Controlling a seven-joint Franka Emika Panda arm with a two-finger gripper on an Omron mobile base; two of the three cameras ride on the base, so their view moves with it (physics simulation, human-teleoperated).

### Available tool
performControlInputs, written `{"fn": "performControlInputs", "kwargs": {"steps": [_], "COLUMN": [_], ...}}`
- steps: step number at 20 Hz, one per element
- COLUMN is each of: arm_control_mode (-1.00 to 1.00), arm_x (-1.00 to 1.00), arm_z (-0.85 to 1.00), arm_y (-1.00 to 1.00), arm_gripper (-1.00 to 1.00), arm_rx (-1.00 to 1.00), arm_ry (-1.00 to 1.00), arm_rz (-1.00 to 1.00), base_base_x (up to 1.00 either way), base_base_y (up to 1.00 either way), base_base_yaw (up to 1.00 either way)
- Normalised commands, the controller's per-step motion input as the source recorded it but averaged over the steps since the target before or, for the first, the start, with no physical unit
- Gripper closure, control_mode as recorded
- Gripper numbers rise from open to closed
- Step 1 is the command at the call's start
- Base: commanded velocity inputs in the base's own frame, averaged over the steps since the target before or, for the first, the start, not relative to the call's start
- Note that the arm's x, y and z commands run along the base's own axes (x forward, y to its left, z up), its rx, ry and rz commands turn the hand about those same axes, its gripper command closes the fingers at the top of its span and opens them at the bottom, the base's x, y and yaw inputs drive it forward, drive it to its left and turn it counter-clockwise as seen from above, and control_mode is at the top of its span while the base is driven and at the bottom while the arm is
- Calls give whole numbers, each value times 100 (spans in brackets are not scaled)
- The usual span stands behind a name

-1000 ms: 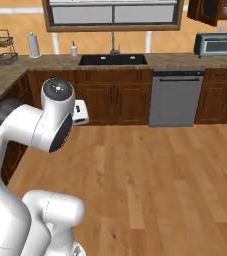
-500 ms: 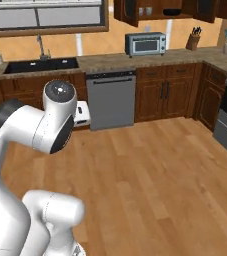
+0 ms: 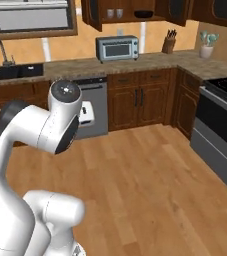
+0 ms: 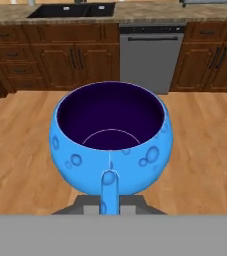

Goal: Gather all objects into one cabinet and sort the glasses and bowls to opposite sides.

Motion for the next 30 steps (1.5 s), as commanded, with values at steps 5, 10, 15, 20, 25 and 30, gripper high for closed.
{"fn": "performControlInputs", "kwargs": {"steps": [5,10,15,20,25,30], "arm_control_mode": [100,100,100,100,100,100], "arm_x": [0,0,0,0,0,0], "arm_z": [0,0,0,0,0,0], "arm_y": [0,0,0,0,0,0], "arm_gripper": [100,100,100,100,100,100], "arm_rx": [0,0,0,0,0,0], "arm_ry": [0,0,0,0,0,0], "arm_rz": [0,0,0,0,0,0], "base_base_x": [100,100,100,100,100,100], "base_base_y": [0,-10,-59,-77,-70,-80], "base_base_yaw": [9,26,22,27,27,13]}}
